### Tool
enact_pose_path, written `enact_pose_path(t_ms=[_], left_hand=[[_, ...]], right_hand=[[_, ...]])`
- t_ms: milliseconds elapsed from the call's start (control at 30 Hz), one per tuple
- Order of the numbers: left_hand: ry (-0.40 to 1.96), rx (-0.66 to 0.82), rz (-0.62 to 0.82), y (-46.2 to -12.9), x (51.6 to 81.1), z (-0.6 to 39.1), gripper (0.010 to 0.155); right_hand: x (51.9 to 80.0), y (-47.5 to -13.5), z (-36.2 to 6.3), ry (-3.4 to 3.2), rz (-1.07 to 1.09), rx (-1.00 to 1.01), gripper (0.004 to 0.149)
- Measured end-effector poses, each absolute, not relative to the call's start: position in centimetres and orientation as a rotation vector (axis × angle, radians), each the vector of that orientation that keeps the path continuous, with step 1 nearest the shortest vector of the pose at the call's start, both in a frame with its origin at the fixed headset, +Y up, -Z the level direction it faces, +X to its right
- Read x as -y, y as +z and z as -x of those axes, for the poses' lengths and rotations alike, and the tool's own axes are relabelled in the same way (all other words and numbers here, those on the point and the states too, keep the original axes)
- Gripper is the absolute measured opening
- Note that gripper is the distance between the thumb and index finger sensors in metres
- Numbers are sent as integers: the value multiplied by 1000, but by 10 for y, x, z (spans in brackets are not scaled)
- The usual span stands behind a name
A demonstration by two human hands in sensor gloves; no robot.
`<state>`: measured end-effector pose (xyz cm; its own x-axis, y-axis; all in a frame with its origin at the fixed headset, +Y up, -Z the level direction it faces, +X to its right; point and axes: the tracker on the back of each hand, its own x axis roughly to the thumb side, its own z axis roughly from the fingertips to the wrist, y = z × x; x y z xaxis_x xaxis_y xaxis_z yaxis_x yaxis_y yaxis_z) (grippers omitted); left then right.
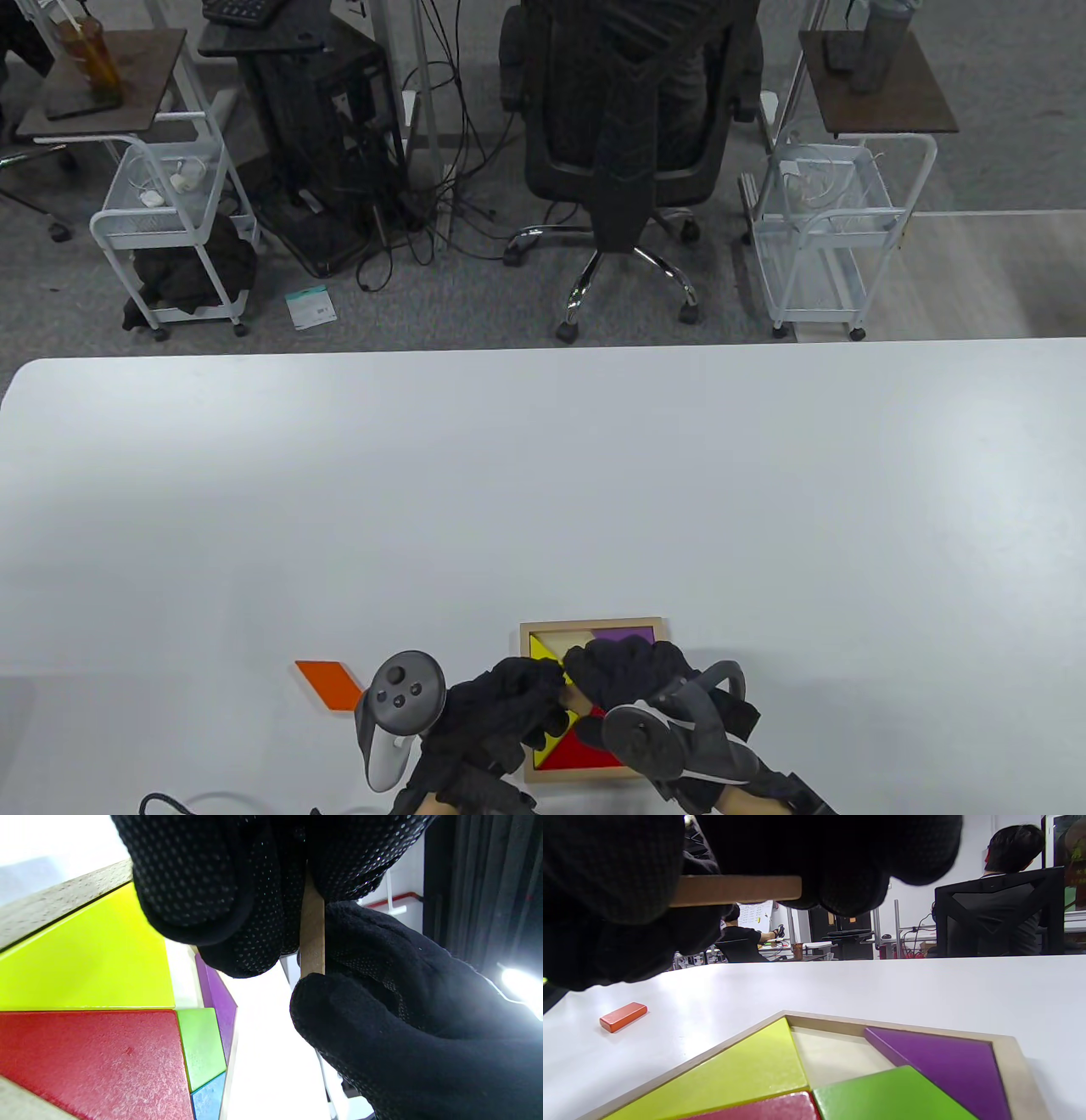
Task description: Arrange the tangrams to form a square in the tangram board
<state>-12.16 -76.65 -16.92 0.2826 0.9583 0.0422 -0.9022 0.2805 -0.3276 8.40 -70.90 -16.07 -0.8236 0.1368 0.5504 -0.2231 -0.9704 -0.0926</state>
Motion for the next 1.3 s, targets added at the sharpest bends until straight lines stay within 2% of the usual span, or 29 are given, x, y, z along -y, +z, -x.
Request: enact_pose_path(t_ms=[167, 300, 400, 467, 567, 700, 900, 1300], left_hand=[[1238, 276, 268, -169, 765, 119, 40], [976, 296, 74, -168, 748, 130, 55], [688, 285, 15, -169, 742, 140, 70], [506, 266, -25, -171, 742, 148, 73], [406, 264, -81, -178, 748, 158, 72], [347, 198, 20, -184, 756, 163, 75], [341, 200, 40, -188, 759, 160, 74], [350, 190, 43, -187, 759, 161, 74]], right_hand=[[709, -161, -85, 2825, -833, 247, 66], [711, -169, -86, 2930, -751, 231, 65], [719, -183, -83, 3005, -683, 90, 65], [729, -196, -77, 3017, -630, -22, 65], [743, -211, -70, 3069, -552, -158, 65], [756, -218, -65, 3127, -515, -260, 64], [769, -222, -61, 3188, -500, -382, 63], [766, -228, -57, 3195, -512, -538, 63]])
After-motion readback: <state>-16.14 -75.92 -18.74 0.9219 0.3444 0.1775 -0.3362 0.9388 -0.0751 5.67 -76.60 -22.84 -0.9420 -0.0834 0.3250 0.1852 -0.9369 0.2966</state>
